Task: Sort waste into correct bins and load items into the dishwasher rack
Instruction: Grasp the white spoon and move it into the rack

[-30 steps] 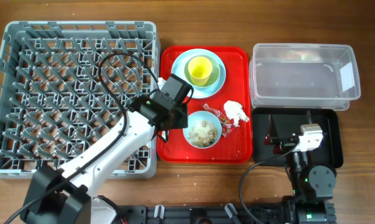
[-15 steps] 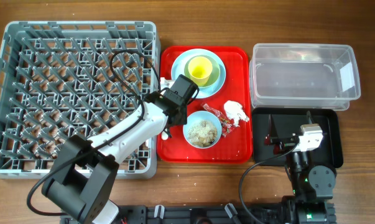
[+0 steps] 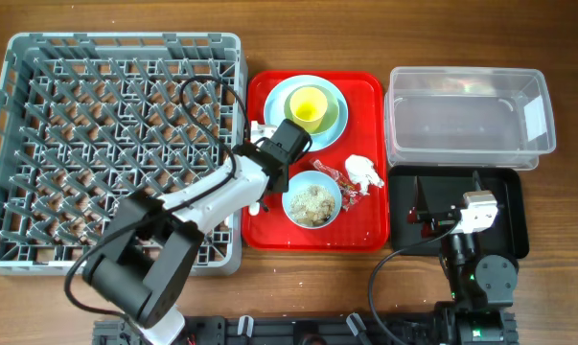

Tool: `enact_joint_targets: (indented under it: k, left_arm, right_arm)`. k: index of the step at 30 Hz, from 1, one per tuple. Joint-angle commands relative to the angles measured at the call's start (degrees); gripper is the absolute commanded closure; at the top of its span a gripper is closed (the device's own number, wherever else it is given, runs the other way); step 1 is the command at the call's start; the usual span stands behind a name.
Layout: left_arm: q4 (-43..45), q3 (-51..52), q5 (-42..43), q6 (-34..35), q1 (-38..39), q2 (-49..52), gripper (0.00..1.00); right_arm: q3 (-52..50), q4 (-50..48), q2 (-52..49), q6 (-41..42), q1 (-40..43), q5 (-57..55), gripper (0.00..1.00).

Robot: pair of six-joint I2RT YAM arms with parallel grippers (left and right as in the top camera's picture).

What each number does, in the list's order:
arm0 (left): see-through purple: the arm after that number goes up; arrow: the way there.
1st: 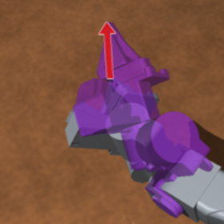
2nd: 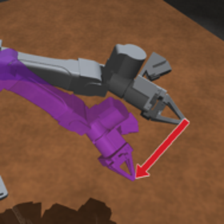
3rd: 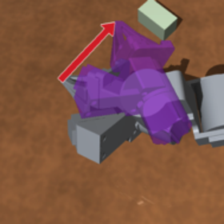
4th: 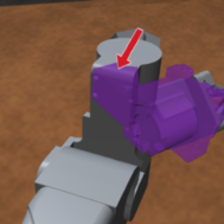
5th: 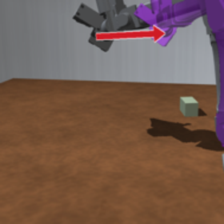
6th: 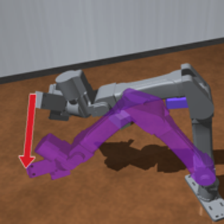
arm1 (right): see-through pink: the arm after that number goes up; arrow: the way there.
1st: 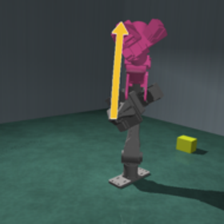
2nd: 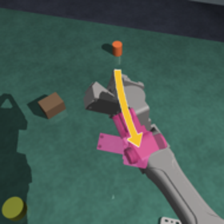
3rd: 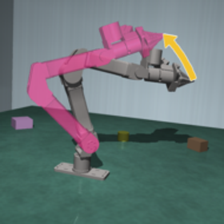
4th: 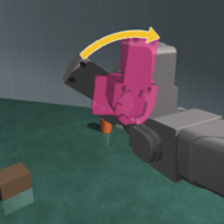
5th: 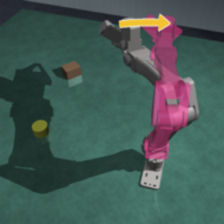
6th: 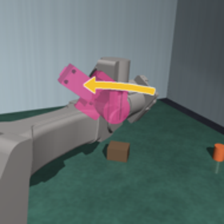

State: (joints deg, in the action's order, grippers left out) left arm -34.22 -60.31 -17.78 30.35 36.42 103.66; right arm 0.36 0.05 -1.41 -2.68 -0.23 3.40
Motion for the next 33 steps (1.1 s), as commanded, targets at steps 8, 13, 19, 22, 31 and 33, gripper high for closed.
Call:
enact_joint_targets:
  k: [8, 13, 19, 22, 31, 33]
  left_arm:
    - [2.5, 0.4, 7.0, 0.0, 0.2, 3.3, 0.92]
    - [-0.3, -2.5, 7.0, -0.1, 0.2, -1.5, 0.96]
    - [-4.0, -4.2, 5.7, -0.5, 0.0, -18.8, 0.96]
    - [-9.8, -4.2, -6.3, -1.8, -0.1, -25.0, 0.96]
    - [-17.7, -4.2, -2.1, -12.4, -10.9, -24.9, 0.96]
    - [-17.7, -4.1, -2.2, -12.4, -11.8, -24.9, 0.96]
  right_arm:
    - [-0.1, -0.2, 0.1, -0.2, -0.1, 0.3, 0.0]
    - [-0.1, -0.2, 0.1, -0.2, -0.1, 0.3, 0.0]
    - [-0.1, -0.2, 0.1, -0.2, -0.1, 0.3, 0.0]
    - [-0.1, -0.2, 0.1, -0.2, -0.1, 0.3, 0.0]
    - [-0.1, -0.2, 0.1, -0.2, -0.1, 0.3, 0.0]
    - [-0.1, -0.2, 0.1, -0.2, -0.1, 0.3, 0.0]
